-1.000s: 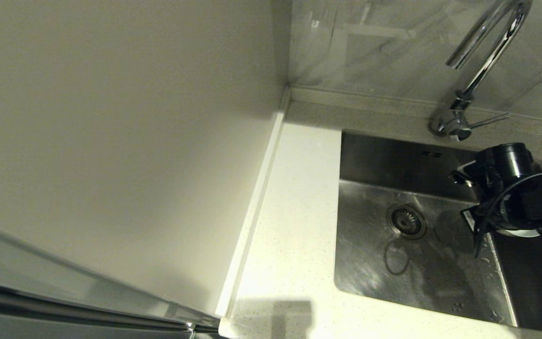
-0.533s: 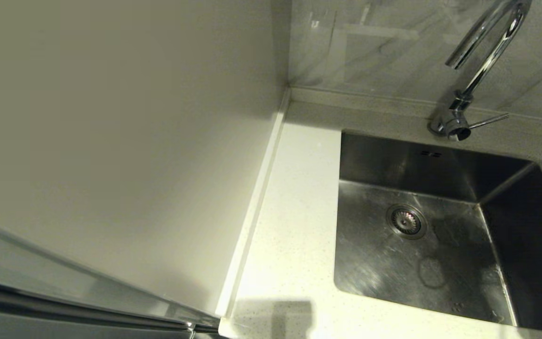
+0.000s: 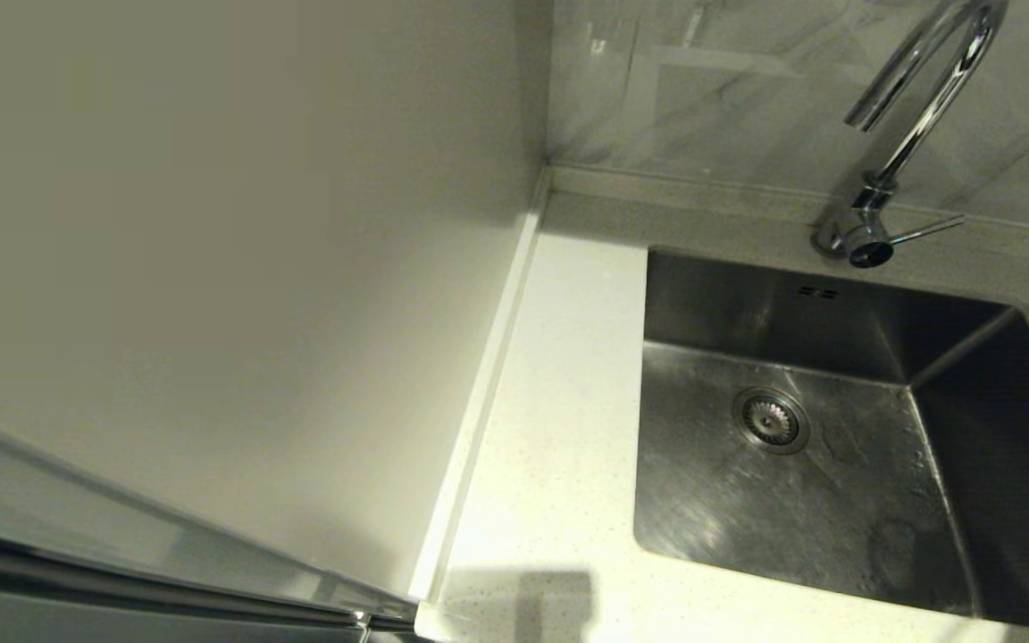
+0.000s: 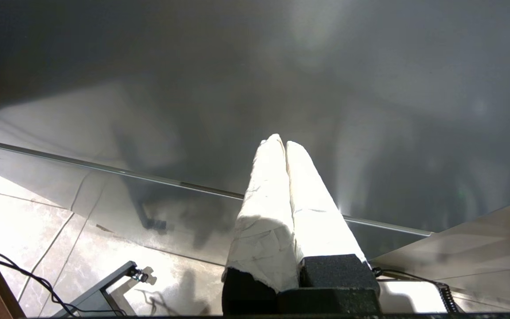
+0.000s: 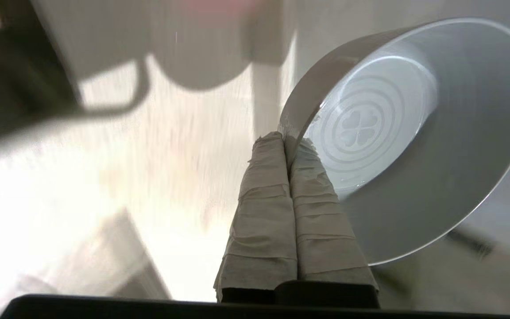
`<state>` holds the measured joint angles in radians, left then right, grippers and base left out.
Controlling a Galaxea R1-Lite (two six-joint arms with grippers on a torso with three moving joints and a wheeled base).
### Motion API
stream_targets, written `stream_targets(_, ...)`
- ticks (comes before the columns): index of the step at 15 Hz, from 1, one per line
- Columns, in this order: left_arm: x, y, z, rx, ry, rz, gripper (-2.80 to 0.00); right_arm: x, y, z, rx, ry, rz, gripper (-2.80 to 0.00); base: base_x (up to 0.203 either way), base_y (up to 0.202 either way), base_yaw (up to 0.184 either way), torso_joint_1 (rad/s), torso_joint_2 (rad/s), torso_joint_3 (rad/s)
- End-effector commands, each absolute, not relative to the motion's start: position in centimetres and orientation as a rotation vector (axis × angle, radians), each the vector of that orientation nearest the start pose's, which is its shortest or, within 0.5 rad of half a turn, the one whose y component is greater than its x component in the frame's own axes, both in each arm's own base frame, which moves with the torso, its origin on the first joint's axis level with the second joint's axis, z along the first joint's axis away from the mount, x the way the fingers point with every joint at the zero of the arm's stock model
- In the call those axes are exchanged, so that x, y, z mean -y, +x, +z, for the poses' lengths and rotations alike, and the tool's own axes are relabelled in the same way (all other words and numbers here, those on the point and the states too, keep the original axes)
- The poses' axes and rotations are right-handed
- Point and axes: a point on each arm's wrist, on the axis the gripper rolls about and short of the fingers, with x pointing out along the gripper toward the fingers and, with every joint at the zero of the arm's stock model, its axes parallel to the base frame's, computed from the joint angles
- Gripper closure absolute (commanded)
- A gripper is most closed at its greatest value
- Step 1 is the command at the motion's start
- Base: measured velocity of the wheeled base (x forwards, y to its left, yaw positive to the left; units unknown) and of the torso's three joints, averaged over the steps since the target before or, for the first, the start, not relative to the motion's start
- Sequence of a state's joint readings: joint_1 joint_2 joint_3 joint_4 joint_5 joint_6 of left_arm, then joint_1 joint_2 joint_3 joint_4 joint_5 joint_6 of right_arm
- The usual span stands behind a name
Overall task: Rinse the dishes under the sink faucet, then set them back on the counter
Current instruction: Put a bowl back to the table from the sink
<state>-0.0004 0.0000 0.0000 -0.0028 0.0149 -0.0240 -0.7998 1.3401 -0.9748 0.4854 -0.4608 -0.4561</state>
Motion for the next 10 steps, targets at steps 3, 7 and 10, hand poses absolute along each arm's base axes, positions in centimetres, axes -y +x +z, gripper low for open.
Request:
stream_targets(3,0.0,-2.3,7.6,0.006,-0.025,0.015,0.0,14.7,10.5,20.3,-1.279,-0.105,-0.919,0.0,0.0,0.0,0.0,0.0,0.0,0.0)
stream_targets(7,0.0,-2.3,7.6,0.006,-0.025,0.014,0.0,15.5,11.2,17.2,-1.384,-0.035,-0.822,0.0,0.0,0.0,0.0,0.0,0.0,0.0)
stream_targets(10,0.0,-2.3,7.6,0.007,-0.025,0.015,0.0,16.6,12.2,15.7,-1.408,-0.013,-0.812,0.0,0.0,0.0,0.0,0.0,0.0,0.0)
